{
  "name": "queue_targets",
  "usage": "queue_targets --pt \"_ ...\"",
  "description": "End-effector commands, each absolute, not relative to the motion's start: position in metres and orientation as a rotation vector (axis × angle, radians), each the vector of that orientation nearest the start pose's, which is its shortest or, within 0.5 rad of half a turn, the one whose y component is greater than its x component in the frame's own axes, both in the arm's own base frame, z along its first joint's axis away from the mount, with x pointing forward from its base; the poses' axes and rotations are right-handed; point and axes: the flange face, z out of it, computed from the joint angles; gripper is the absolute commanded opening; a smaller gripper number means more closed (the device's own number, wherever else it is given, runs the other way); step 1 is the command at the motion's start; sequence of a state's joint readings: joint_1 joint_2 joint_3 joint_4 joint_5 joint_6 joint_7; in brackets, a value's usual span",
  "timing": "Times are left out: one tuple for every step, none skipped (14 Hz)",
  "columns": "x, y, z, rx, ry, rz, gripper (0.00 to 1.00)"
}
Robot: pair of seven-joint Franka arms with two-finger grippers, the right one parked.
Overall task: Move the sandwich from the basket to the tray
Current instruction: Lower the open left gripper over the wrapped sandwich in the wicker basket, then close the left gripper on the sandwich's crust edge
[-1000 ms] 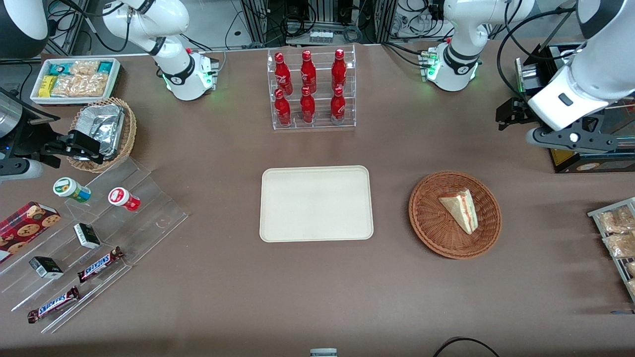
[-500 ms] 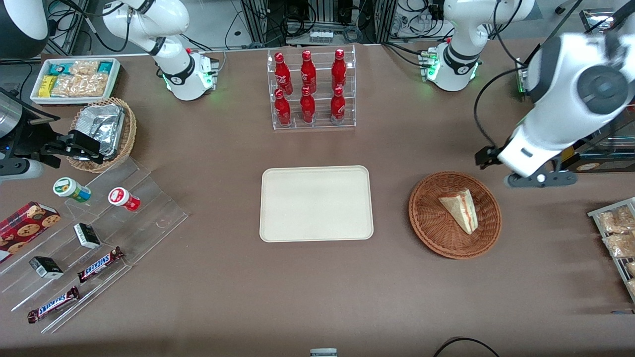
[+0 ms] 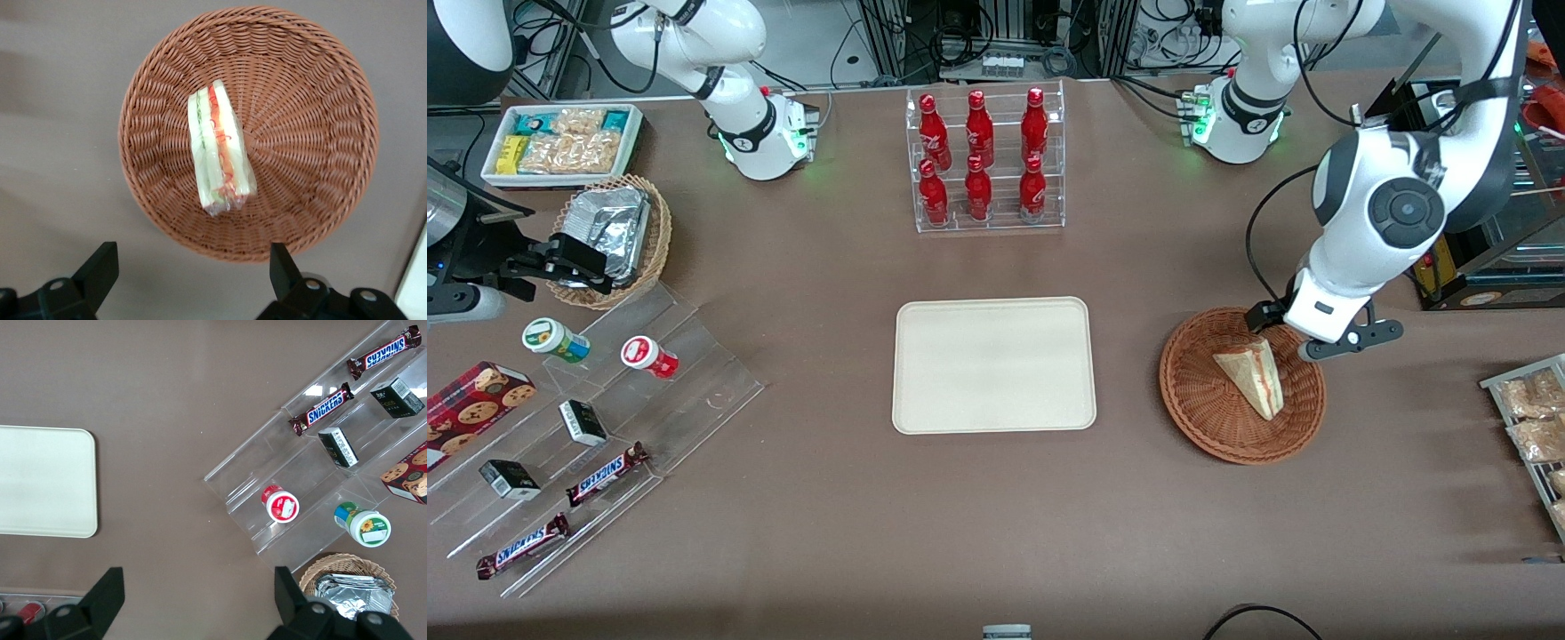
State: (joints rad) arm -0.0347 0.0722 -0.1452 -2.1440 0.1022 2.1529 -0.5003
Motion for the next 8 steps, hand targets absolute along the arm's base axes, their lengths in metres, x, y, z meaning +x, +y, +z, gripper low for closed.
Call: queue_targets --pt "0.54 -0.092 0.336 -3.006 -0.546 0.026 1.0" --pt "0.543 -0.093 0.328 -3.004 -0.598 0.013 1.0" --pt "0.544 -0.093 0.323 -3.002 -0.627 0.007 1.0" --pt "0.546 -0.094 0.318 -3.003 -0.648 0.001 1.0" --pt "0.548 -0.095 0.314 -3.004 -0.673 -0.011 1.0" --pt "0.549 -0.095 0.307 -2.999 -0.714 -0.015 1.0" --pt "0.551 -0.096 0.302 -2.998 -0.751 -0.029 1.0" --pt "0.552 -0.097 0.295 -2.998 -0.772 -0.034 0.99"
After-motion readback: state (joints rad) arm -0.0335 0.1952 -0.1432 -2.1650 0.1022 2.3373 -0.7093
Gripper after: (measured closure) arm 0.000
